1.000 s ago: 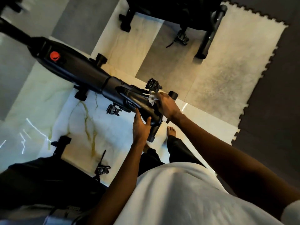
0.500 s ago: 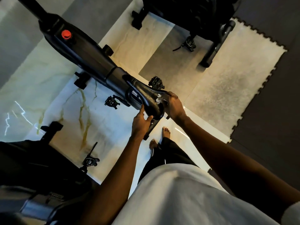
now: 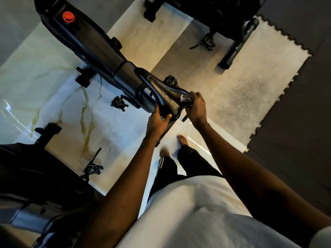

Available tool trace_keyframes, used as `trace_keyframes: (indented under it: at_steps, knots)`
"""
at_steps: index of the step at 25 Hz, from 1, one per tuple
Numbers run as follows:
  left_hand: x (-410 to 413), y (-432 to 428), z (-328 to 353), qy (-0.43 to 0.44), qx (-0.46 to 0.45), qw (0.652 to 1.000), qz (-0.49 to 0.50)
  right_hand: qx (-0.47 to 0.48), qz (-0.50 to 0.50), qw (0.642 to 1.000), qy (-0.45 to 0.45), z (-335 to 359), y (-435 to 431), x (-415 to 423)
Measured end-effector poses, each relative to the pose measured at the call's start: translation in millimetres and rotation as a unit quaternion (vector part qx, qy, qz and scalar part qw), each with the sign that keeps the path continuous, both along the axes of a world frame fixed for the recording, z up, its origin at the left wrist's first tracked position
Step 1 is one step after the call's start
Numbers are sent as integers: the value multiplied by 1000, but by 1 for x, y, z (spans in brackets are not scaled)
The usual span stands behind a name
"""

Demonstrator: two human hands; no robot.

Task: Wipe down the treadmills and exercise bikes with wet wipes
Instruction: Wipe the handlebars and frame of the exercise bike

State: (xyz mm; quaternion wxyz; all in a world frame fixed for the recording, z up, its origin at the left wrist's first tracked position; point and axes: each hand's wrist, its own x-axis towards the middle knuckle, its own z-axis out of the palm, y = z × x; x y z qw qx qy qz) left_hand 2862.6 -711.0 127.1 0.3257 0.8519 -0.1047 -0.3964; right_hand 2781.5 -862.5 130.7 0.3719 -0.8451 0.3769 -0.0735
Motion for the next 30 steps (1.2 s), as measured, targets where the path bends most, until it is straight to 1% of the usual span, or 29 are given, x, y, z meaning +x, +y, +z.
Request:
trace_keyframes:
  at_steps: [2,4,6,8,10,12,14,16,18,20,22,25,26,30]
  knots:
    - [-2,-2,0,8,-3,1000,12,-18,30,999,4,-2,-10,3]
    - [-5,-5,-1,3,-5,1000,28,-27,123,992,6,-8,-15,7]
    - [-8,-9,-2,-4,0,999,48,-37,233,972,17,-17,-16,17]
    - [-12,-11,-1,0,-2,998,62,-43,283,958,22,-18,-15,29]
    - [-14,-14,1,7,3,998,69,-44,301,952,25,-14,-21,43]
    - [-15,-19,4,12,8,997,81,-34,305,952,6,-11,-34,58]
    - [-18,-27,10,10,13,994,103,-3,259,966,-7,-11,-48,70]
    - [-24,-41,20,-6,15,988,152,33,222,974,7,-18,-64,69]
    - [-35,-57,28,-23,19,979,201,41,249,968,-2,-22,-81,55]
    - [-46,-68,29,-36,24,971,237,64,277,958,-31,-25,-94,48]
    - [-50,-75,28,-39,15,965,260,76,293,951,-62,-25,-91,59]
    - [-48,-78,30,-50,37,966,253,83,348,930,-82,-20,-73,84]
    - [-48,-78,31,-56,45,966,247,85,350,930,-77,-21,-73,85]
    - [-45,-74,29,-58,70,968,236,83,312,945,-44,-36,-99,58]
